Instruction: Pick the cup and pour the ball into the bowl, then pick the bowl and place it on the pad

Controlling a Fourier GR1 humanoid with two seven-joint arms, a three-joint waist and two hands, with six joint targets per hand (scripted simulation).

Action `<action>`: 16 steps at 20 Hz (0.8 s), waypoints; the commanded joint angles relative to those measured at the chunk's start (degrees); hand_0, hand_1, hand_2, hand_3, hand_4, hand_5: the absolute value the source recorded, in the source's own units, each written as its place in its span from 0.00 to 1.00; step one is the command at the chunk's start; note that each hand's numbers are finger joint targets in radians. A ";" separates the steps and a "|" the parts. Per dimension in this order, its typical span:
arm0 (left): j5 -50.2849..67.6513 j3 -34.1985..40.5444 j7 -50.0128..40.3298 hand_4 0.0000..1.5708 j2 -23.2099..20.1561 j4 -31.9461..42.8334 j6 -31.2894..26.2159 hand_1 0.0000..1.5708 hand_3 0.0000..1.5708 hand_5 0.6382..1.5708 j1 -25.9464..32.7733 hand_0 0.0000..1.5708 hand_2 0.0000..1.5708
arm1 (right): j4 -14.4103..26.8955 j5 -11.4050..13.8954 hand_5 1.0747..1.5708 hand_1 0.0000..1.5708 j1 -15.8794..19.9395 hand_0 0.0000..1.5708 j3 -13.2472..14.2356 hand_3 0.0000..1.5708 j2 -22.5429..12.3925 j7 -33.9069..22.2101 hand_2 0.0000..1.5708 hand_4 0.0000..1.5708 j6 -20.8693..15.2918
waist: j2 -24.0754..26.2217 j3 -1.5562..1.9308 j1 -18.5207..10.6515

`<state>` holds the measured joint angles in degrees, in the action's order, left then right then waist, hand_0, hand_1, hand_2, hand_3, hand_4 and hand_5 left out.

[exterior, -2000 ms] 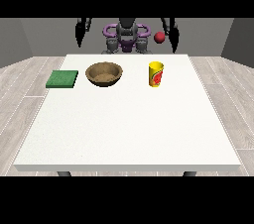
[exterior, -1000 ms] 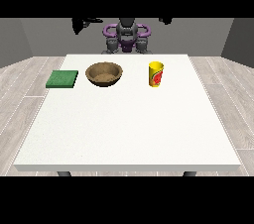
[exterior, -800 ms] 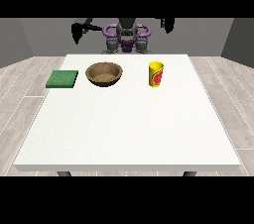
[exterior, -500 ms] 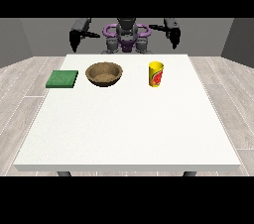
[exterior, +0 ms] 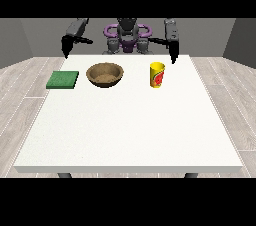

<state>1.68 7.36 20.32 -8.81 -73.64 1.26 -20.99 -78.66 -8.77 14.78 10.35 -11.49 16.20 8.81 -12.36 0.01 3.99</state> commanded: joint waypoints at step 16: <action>-0.54 6.93 21.94 0.00 -0.70 31.11 3.10 0.00 0.00 0.62 -10.60 0.00 0.00 | 6.57 -4.14 0.98 0.00 3.58 0.00 4.61 0.00 -5.50 3.57 0.00 0.00 6.73 | -4.56 -0.06 4.20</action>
<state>0.63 12.21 39.03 -7.94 -49.29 4.55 -29.13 -70.58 -11.97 17.43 14.88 -16.62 22.54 15.71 -16.77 -0.01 7.07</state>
